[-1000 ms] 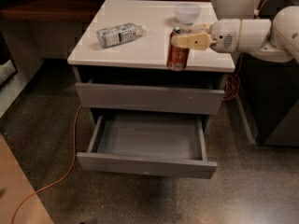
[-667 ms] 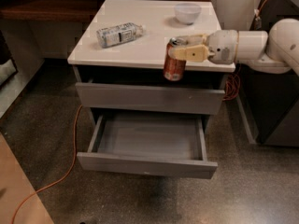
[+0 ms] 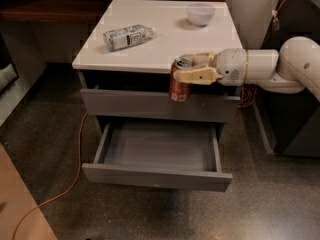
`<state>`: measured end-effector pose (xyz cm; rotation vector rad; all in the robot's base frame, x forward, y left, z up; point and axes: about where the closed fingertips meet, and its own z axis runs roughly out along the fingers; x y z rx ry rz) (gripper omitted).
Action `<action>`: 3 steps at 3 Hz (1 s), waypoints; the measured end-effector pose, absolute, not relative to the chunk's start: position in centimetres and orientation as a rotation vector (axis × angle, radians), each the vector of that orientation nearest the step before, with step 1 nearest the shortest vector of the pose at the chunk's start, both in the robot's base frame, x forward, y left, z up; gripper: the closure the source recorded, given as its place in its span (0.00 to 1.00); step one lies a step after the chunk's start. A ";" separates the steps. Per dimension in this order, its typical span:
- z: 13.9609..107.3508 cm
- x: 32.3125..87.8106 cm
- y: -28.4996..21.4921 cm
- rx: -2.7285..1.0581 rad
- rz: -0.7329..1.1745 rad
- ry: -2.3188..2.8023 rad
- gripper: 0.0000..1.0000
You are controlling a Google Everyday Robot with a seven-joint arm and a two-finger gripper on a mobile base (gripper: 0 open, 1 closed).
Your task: Place coke can into middle drawer
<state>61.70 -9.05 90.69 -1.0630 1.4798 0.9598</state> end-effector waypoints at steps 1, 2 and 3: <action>88.1 61.4 -8.6 -1.068 0.954 1.495 1.00; 84.9 61.6 -8.5 -1.025 0.928 1.544 1.00; 81.7 61.9 -8.4 -0.968 0.880 1.578 1.00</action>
Offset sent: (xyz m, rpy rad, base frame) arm 0.0054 0.0002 -0.1043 -0.0414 0.0729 -0.1557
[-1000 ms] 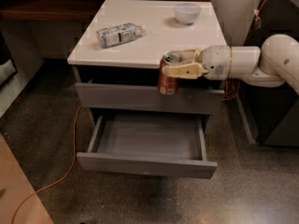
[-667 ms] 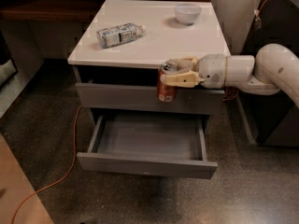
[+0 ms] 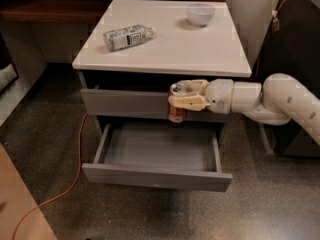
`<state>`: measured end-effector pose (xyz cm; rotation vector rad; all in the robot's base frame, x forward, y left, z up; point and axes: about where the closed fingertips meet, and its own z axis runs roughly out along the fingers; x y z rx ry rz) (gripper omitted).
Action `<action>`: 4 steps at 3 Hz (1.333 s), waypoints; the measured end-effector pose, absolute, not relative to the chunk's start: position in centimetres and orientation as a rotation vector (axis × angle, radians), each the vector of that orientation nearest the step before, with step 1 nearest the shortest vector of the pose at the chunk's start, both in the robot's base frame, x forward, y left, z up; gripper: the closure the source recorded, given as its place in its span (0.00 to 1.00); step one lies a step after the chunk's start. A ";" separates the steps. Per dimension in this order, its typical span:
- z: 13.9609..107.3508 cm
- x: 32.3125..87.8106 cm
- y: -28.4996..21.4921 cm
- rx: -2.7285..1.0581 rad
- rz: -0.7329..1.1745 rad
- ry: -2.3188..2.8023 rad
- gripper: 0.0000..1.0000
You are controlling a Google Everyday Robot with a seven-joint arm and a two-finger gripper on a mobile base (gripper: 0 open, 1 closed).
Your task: Place coke can into middle drawer
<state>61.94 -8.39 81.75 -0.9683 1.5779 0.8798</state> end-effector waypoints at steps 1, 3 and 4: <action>79.2 62.5 -8.4 -0.946 0.837 1.556 1.00; 76.3 62.8 -7.1 -0.908 0.834 1.545 1.00; 73.7 63.2 -6.3 -0.886 0.832 1.532 1.00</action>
Offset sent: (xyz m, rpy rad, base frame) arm 0.0047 -0.0003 -0.0219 0.0058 -0.0267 -0.0319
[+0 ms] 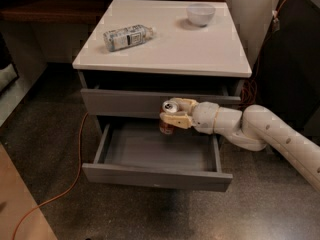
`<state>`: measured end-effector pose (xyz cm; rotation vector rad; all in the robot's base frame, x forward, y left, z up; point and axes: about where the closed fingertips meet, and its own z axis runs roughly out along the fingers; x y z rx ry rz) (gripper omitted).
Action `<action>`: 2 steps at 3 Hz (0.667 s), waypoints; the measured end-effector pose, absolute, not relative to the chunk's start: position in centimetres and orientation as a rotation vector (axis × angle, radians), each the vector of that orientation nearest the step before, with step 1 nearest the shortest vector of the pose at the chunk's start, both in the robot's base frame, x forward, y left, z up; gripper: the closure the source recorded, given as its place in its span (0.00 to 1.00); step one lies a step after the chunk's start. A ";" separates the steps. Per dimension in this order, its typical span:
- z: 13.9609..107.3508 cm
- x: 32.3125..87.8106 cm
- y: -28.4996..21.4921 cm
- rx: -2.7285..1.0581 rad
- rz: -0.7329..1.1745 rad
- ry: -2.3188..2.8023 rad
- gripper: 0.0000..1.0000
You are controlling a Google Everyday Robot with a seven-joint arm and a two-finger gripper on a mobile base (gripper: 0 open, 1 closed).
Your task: Place coke can into middle drawer
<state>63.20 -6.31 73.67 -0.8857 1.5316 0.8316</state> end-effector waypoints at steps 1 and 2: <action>70.2 63.7 -6.1 -0.887 0.811 1.559 1.00; 66.4 64.3 -6.2 -0.884 0.791 1.609 1.00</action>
Offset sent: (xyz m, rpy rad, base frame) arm 0.0216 -0.0102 -0.1381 -0.1125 0.1012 -0.0817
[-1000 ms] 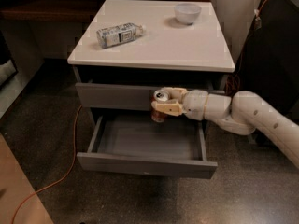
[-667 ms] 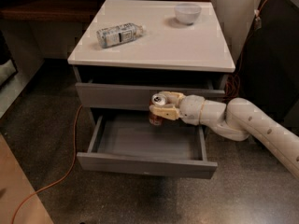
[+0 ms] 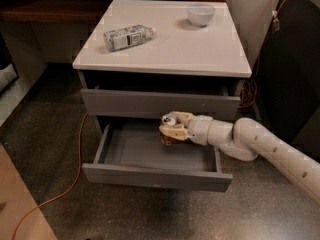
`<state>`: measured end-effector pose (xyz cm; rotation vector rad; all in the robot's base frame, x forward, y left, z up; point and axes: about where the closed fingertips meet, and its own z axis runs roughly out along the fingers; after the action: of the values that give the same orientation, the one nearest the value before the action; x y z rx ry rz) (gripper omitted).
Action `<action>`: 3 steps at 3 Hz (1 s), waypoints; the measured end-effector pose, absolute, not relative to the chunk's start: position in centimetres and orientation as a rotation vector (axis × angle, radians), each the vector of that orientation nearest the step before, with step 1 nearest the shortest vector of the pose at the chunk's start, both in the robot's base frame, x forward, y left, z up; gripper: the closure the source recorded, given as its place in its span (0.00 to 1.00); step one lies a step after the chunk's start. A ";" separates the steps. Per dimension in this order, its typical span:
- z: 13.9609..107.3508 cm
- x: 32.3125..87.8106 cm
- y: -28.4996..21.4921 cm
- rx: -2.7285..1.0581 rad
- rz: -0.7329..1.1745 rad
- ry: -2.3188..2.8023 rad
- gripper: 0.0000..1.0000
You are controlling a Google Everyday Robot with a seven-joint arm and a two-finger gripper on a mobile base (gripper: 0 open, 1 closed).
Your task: Place coke can into middle drawer
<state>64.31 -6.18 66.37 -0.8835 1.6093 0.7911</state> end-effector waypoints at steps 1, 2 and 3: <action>62.1 65.3 -6.5 -0.874 0.759 1.641 1.00; 58.3 66.2 -6.5 -0.889 0.747 1.650 1.00; 55.3 67.1 -6.4 -0.903 0.754 1.655 1.00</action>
Offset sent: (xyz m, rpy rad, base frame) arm 0.0324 -0.0086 -0.1313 -0.0712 0.0123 -0.0236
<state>67.10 -6.39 55.33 -0.9025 1.6548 0.7535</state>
